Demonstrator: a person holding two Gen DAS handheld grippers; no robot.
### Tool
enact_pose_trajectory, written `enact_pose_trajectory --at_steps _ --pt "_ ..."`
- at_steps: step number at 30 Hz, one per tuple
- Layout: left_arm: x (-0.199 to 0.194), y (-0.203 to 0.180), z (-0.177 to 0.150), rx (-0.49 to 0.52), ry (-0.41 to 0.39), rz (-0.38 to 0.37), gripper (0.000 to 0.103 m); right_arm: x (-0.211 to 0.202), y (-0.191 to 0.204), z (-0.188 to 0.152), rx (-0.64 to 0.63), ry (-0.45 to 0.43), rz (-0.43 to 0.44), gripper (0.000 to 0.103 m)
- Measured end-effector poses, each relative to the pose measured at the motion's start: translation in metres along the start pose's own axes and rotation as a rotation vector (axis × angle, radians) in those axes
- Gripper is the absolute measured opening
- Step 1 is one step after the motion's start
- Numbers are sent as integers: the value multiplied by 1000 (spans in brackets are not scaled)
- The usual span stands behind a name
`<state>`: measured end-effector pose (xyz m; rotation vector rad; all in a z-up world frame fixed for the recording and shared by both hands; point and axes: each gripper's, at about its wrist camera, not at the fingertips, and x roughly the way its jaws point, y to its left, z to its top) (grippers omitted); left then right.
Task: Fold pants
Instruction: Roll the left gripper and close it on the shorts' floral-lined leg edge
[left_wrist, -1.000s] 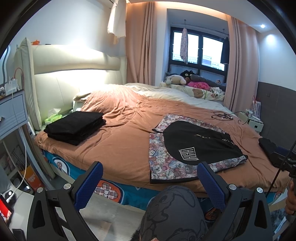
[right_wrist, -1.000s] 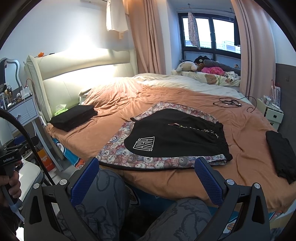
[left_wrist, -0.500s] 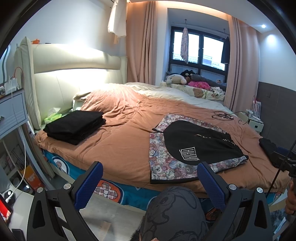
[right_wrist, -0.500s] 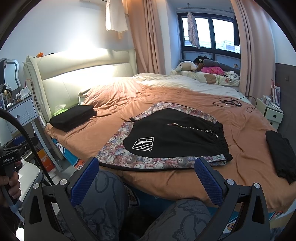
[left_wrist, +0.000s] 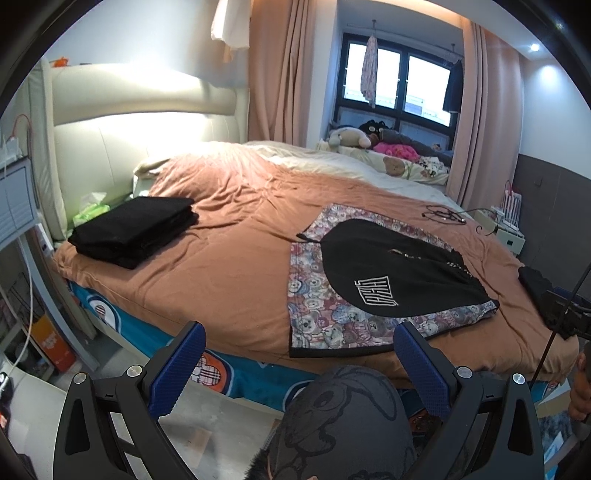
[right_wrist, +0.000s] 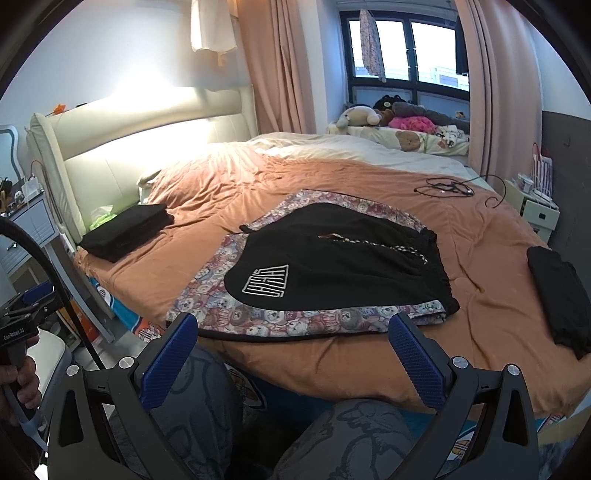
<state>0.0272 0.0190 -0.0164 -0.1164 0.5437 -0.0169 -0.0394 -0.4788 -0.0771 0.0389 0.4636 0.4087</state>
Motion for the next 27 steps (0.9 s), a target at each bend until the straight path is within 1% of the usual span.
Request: enact_pose_trajectory --at_steps 8,11,15,18,20,22,24,27 --pt "34 -4 -9 -6 60 -46 102 27 -12 5 36 46 -13 103" --pt "55 -3 -16 -15 114 -73 102 40 -21 5 66 68 -22 103" --pt "82 2 -25 -53 187 -123 102 58 -38 4 123 92 -37 103" --pt "103 7 -30 -99 235 -163 97 70 -51 3 170 109 -41 103" --pt "115 11 -32 -139 262 -188 91 77 -59 3 198 124 -47 103" --pt "127 15 -34 -172 282 -210 88 83 -69 4 220 134 -59 103" --pt "139 18 -35 -202 300 -240 87 89 -78 5 249 139 -64 103" --pt "153 23 -38 -242 330 -264 86 94 -87 7 285 142 -63 103"
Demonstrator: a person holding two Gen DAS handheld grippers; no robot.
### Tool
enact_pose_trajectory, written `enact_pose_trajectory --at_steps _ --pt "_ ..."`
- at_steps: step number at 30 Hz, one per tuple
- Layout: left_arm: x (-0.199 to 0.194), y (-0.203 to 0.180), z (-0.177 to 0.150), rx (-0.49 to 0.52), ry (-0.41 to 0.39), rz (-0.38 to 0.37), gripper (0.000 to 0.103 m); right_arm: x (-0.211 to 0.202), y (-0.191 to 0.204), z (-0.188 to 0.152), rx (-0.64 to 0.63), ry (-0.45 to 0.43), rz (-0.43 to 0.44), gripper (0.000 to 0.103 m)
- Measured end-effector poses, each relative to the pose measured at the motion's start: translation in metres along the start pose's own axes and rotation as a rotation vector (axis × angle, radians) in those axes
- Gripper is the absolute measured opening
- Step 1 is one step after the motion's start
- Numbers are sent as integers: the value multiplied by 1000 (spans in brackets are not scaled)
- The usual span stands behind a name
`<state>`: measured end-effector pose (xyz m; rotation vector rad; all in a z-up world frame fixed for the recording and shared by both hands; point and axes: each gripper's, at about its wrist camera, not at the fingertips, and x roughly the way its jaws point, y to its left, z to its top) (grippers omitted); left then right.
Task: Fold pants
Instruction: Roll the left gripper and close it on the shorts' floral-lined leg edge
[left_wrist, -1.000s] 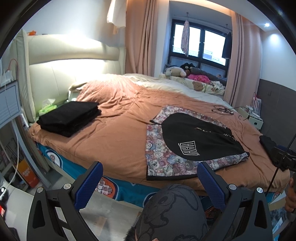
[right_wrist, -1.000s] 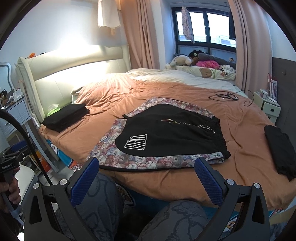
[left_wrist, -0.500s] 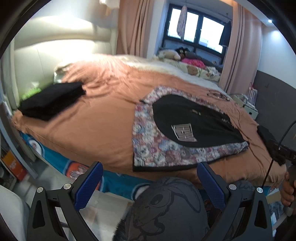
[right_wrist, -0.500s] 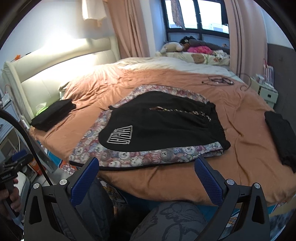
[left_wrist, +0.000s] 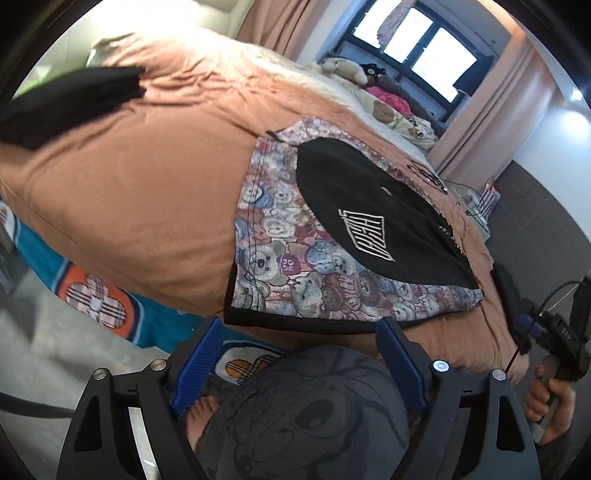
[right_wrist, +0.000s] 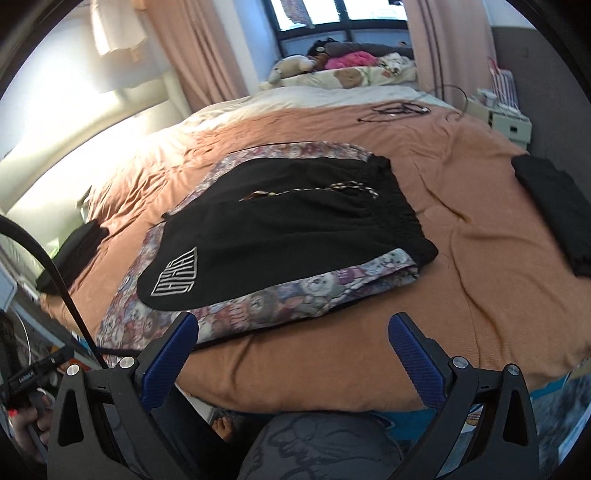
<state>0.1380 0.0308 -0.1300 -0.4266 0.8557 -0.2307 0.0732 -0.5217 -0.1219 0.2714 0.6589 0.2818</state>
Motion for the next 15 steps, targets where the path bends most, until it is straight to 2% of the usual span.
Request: enact_pose_trajectory --at_steps 10,15 --pt "42 32 1 -147 96 -90 84 33 -19 8 50 56 -12 103" --pt "61 40 1 -220 134 -171 83 47 -32 12 86 78 -5 103"
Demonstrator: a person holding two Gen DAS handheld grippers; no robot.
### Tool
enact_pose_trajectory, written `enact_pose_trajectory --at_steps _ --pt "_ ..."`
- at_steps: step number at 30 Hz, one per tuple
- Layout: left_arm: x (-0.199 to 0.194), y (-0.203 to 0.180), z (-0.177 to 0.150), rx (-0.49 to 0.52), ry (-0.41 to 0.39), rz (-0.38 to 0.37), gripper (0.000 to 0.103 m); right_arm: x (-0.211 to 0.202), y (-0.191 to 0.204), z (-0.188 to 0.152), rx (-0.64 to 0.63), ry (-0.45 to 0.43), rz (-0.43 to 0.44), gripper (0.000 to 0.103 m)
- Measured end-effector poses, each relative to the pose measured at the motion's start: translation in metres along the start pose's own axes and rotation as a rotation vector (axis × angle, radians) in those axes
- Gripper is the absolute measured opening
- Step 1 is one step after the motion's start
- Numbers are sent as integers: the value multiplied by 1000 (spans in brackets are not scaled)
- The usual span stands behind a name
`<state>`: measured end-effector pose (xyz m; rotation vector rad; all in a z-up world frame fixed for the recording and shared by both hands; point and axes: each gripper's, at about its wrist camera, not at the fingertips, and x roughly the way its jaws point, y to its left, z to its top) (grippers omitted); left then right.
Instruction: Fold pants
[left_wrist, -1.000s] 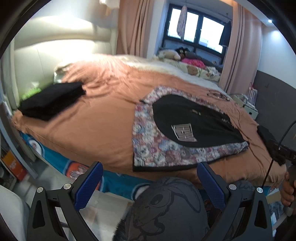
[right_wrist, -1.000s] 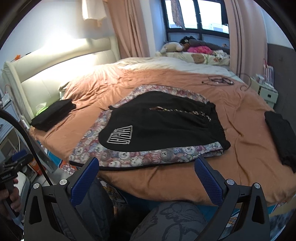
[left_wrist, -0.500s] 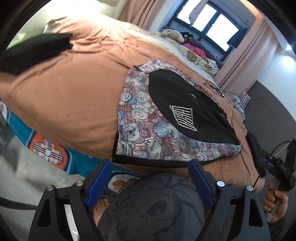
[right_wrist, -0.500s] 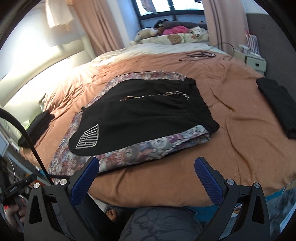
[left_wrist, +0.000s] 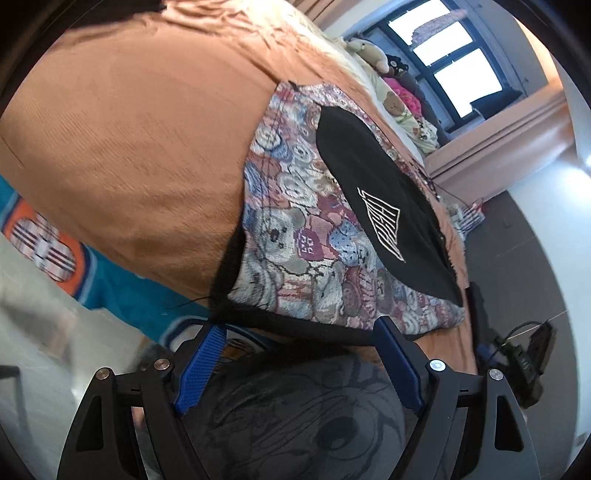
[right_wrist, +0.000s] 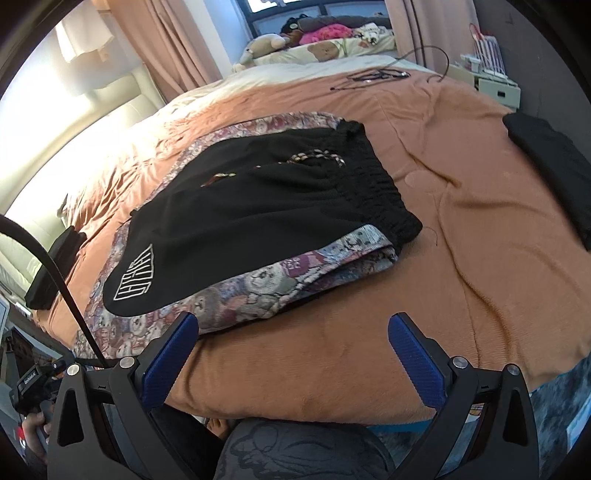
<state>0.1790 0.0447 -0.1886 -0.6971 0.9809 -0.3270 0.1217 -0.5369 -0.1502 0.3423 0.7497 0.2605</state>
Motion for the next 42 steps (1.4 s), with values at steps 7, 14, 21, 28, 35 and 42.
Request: enact_pose_trajectory --at_steps 7,14,21,28,35,42 --pt "-4 2 6 -49 -28 2 47 12 -4 6 15 20 5 97" --pt "-20 -6 15 -23 -83 -19 46 -3 -7 13 21 15 7 94" --pt "-19 -8 20 -33 -113 14 45 -43 -14 32 28 -5 29 94" --pt "-34 -19 16 -32 -146 43 7 -55 -37 28 62 1 54 94" --pt "-52 -52 24 17 -202 54 6 -25 -70 37 210 50 147 94" --pt "-67 -76 34 48 -258 48 6 20 -96 54 330 125 182 79"
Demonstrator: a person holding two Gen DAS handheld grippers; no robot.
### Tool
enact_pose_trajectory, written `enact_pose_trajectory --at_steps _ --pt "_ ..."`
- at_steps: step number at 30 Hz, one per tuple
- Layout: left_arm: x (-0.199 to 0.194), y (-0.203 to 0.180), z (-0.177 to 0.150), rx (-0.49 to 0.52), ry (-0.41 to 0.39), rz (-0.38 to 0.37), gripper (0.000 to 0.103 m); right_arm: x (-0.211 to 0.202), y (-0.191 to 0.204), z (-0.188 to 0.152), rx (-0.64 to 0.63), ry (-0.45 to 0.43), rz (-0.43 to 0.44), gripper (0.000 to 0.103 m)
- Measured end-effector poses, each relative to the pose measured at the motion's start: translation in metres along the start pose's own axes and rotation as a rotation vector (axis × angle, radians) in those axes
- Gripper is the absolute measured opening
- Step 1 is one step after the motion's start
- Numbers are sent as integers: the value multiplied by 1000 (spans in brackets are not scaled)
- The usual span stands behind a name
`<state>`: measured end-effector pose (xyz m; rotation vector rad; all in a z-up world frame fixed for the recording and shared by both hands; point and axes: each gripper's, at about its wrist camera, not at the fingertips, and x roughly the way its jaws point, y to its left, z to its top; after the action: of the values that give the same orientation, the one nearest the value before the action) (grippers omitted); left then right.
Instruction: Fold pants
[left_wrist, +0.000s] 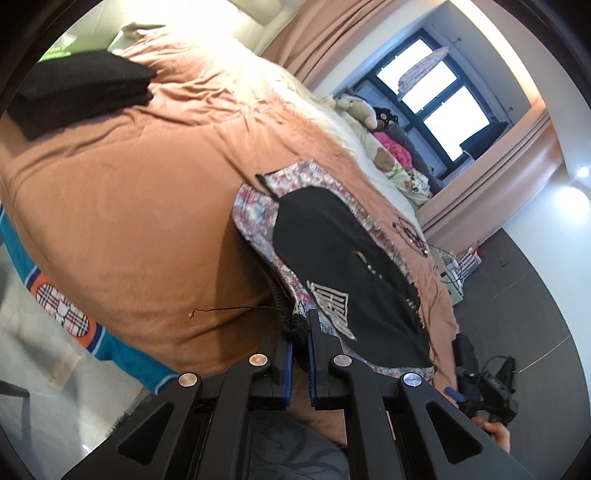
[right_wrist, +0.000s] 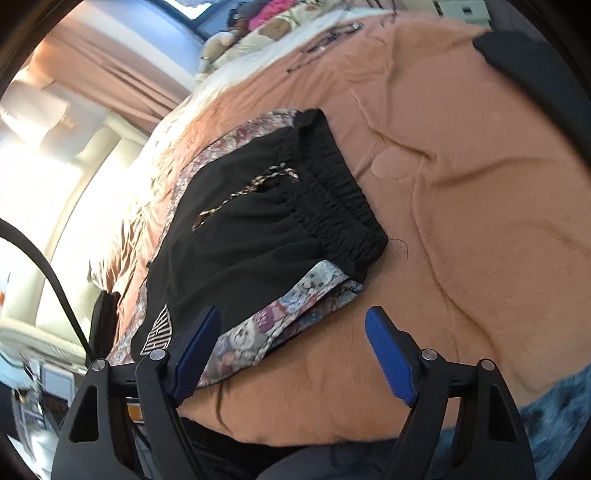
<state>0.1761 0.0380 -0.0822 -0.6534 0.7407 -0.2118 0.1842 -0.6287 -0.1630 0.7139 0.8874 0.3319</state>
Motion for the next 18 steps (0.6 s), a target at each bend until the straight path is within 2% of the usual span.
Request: enact_pose_trajectory --at_steps 5,10,16,18 --pt "-1 -12 13 7 -21 -7 6 22 -16 11 70 56 37 79" --pt "3 -18 22 7 -33 -13 6 41 -34 21 120 105 34 79" --pt "3 -23 31 3 -49 -24 6 46 -39 31 99 108 55 79" --pt "3 -24 33 3 -54 -22 6 47 -40 34 93 110 60 73"
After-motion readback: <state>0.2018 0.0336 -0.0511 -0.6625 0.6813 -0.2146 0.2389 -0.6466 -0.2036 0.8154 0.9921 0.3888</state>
